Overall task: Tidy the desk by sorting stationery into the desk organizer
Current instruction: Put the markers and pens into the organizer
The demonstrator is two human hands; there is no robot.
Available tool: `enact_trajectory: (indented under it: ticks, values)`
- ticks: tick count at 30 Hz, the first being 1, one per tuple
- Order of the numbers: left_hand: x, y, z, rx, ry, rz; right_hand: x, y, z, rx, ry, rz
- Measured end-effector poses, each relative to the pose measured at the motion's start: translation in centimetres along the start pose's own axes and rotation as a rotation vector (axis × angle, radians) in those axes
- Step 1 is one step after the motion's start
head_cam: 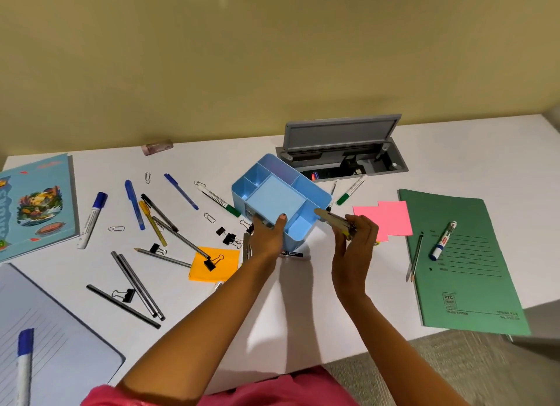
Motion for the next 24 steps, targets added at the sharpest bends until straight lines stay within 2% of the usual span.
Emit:
enact_trajectory:
  ticks: [5,12,20,24]
  values:
    - [-0.7,0.6,0.6,-0.054,-0.212,-0.024,-0.9,-2.2,-0.9,-0.018,-0.055,0.016]
    - [0.8,-1.6,-1.1,-0.031,-0.057,-0.116,-2.2,-4.5,-1.3,0.001,-0.034,0.020]
    - [3.9,-3.1,-0.6,-0.141,-0.151,-0.238,-3.3,-4.9,-1.2,-0.042,-0.068,-0.081]
    - [4.6,-3.5,-0.4,-0.144,-0.138,-0.247,-3.5,-4.8,-2.0,0.025,-0.073,-0.075]
Point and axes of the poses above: each hand's wrist, its own y-axis away from the middle knuckle, its own x-axis out of the back of the hand, z = x × y, the point moved 3 cm from there along -y, towards the middle knuckle, and after that the axes turned 15 degrees about -x, right-handed, at the moved point
